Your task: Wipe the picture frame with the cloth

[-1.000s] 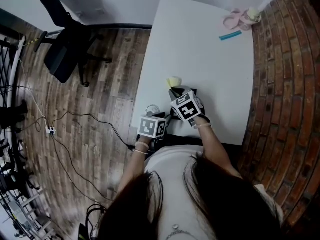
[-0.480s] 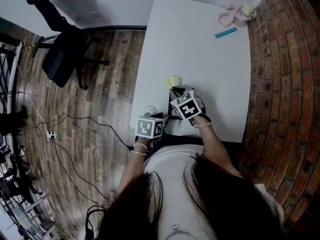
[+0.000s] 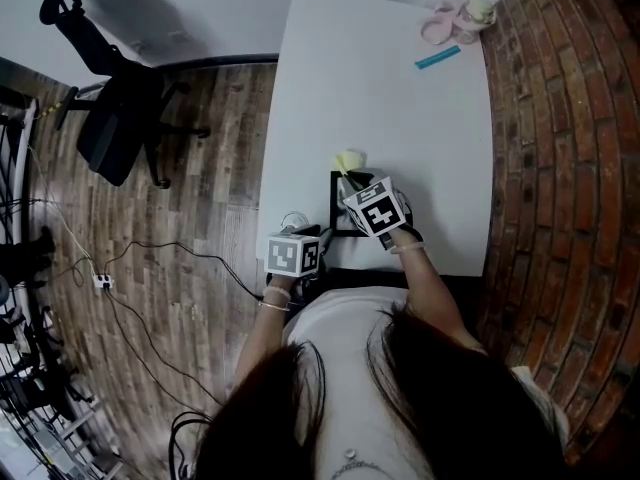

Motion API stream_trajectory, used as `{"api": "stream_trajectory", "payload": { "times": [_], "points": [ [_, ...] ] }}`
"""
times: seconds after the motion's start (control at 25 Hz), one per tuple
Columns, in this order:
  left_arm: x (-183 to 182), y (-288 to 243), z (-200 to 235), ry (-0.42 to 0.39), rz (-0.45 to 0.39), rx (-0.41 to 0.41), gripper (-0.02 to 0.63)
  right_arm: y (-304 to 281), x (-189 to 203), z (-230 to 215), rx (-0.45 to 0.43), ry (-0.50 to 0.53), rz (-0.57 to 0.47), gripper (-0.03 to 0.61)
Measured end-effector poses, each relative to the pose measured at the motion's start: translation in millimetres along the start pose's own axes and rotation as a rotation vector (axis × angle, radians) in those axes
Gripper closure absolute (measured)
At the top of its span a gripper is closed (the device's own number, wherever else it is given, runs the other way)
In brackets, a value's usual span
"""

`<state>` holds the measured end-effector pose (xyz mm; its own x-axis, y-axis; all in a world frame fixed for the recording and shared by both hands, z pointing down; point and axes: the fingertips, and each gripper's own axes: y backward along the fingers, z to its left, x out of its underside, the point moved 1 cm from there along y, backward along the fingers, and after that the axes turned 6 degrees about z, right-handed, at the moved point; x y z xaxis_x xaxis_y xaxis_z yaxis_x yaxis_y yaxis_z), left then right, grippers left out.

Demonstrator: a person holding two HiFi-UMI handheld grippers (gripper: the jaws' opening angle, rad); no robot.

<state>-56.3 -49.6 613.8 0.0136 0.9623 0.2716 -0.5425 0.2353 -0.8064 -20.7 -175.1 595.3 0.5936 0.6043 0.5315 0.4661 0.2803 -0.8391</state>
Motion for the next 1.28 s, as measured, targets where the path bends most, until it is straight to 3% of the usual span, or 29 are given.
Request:
{"api": "stream_trajectory", "payload": {
  "times": [1.28],
  "points": [
    [-3.2,-1.8,-2.5,0.004,-0.008,0.008,0.499,28.6,26.0,-50.2,0.114,-0.125,-0.019,0.549]
  ]
}}
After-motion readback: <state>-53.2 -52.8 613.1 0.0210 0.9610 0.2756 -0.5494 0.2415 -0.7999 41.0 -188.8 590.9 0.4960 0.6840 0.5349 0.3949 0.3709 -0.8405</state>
